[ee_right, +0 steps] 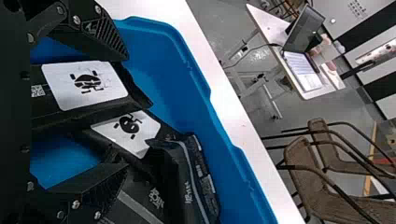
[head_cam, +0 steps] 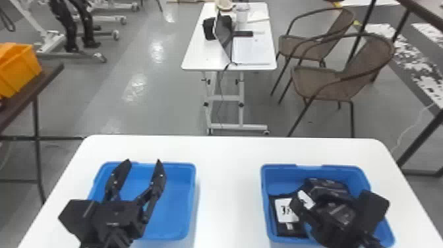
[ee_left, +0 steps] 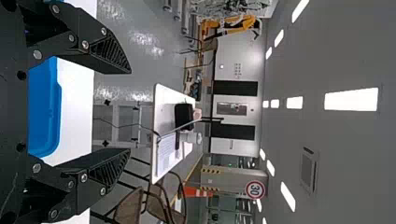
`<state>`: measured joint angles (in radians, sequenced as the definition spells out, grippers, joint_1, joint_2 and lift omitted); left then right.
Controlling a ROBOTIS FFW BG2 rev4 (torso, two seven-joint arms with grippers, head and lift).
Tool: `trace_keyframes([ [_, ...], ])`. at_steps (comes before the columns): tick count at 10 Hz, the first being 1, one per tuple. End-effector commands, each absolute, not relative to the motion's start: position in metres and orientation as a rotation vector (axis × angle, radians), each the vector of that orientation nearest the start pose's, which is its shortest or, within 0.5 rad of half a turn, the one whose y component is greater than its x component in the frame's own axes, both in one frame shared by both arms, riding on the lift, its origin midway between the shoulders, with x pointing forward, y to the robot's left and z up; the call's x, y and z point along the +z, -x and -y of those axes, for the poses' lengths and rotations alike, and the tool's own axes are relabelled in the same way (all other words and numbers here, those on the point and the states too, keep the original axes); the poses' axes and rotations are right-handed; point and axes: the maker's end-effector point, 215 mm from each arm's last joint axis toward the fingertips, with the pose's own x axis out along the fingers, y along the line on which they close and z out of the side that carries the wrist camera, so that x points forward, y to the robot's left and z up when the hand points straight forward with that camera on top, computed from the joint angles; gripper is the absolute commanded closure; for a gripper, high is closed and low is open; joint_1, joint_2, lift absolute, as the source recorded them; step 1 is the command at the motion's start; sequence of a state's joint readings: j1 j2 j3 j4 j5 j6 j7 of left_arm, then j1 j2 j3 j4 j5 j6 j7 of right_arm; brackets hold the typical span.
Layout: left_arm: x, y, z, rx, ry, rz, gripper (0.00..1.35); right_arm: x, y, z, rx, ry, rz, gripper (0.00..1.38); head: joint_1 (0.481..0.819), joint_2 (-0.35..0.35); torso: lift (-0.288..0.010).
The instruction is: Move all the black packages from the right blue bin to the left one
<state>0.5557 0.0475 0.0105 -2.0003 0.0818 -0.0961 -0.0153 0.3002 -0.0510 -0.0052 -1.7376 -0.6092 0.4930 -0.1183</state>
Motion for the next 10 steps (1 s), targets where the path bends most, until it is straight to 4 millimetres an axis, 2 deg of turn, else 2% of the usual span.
trace_keyframes([
  [1,-0.362,-0.426,-0.235,-0.024,0.044,-0.046,0.47,-0.552,-0.445,0.181,0.006,-0.535,-0.679,0.21,0.695,0.059,-0.040],
  [5,-0.360,-0.432,-0.232,-0.038,0.048,-0.047,0.47,-0.561,-0.452,0.163,0.051,-0.553,-0.739,0.22,0.695,0.079,-0.040],
  [6,-0.361,-0.433,-0.231,-0.043,0.049,-0.049,0.47,-0.565,-0.451,0.160,0.054,-0.562,-0.755,0.39,0.695,0.085,-0.040],
  [7,-0.363,-0.432,-0.228,-0.047,0.051,-0.057,0.47,-0.564,-0.450,0.158,0.062,-0.558,-0.766,0.99,0.695,0.088,-0.040],
  [8,-0.369,-0.433,-0.227,-0.049,0.061,-0.079,0.47,-0.563,-0.444,0.158,0.042,-0.571,-0.772,1.24,0.695,0.089,-0.040],
  [10,-0.369,-0.433,-0.228,-0.051,0.072,-0.079,0.47,-0.557,-0.439,0.154,0.049,-0.619,-0.766,1.24,0.695,0.087,-0.040],
])
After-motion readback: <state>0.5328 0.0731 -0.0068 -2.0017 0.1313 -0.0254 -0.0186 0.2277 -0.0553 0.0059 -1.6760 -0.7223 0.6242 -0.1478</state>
